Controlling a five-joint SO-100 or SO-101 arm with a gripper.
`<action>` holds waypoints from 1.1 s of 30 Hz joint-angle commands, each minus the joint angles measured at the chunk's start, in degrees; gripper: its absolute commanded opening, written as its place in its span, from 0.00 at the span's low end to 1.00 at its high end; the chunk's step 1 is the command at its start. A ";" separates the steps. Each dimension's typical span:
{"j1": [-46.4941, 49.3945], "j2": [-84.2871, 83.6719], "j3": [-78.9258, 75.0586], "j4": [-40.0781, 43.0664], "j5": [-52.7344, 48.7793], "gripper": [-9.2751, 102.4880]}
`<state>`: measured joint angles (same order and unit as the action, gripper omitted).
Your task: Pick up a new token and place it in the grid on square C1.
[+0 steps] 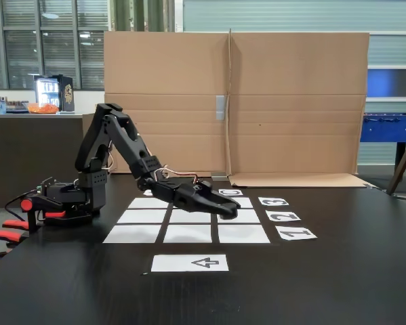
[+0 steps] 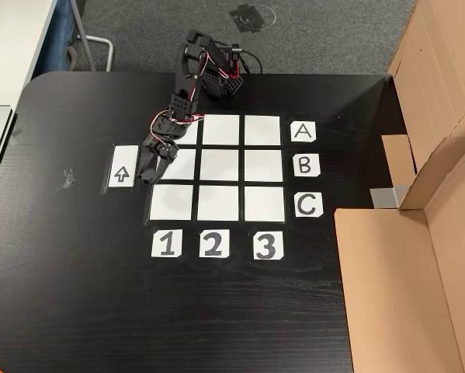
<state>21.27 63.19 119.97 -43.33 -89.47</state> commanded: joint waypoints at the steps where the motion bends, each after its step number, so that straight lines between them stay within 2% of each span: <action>1: -2.02 0.09 -2.20 0.18 0.53 0.08; 9: -5.19 -1.14 -2.11 0.18 0.35 0.08; 24: -5.45 -7.12 -3.08 0.18 0.26 0.08; 25: -5.54 -7.38 -3.25 0.18 -0.26 0.10; 27: -5.54 -7.91 -3.60 0.18 -0.44 0.22; 29: -5.27 -8.44 -3.69 -0.18 -0.44 0.29; 33: -5.01 -9.76 -4.75 -0.44 -0.44 0.36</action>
<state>16.26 53.35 117.25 -43.33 -89.56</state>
